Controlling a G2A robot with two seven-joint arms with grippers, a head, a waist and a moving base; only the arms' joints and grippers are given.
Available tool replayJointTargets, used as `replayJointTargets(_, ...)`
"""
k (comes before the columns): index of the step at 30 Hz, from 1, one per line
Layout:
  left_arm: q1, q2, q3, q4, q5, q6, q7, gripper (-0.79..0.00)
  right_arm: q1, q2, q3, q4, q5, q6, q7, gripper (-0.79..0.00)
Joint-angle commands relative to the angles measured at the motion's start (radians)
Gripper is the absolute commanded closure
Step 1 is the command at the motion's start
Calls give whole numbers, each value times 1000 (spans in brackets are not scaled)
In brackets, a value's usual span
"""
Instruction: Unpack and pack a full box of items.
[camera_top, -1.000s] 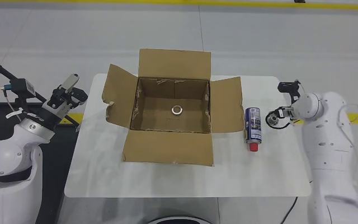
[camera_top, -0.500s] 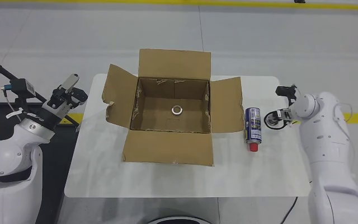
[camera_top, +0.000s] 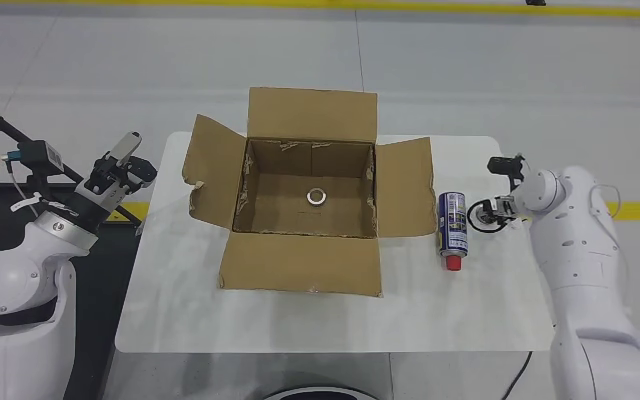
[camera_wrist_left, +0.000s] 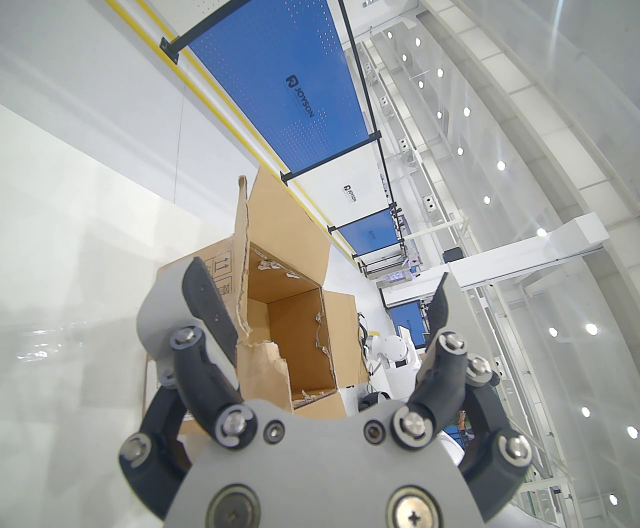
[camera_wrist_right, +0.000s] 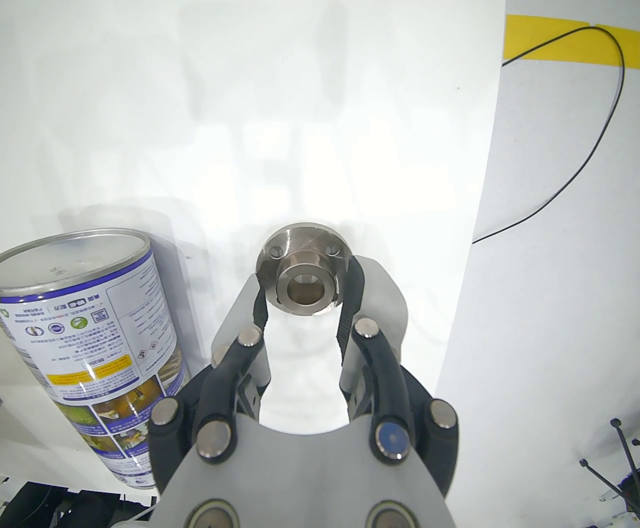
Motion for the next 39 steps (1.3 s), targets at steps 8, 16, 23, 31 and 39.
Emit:
replayJointTargets(8,0,0,0,0,0,0,0,-785,-3,2,-7,5,17,11,-14,-280)
replayJointTargets(16,0,0,0,0,0,0,0,-785,8,7,-7,7,28,18,-22,0)
replayJointTargets(23,0,0,0,0,0,0,0,-785,12,22,22,-76,43,4,-7,0)
replayJointTargets(31,0,0,0,0,0,0,0,-785,-16,46,96,-336,142,-45,48,0)
replayJointTargets(39,0,0,0,0,0,0,0,-785,-59,49,104,-674,337,-69,102,0)
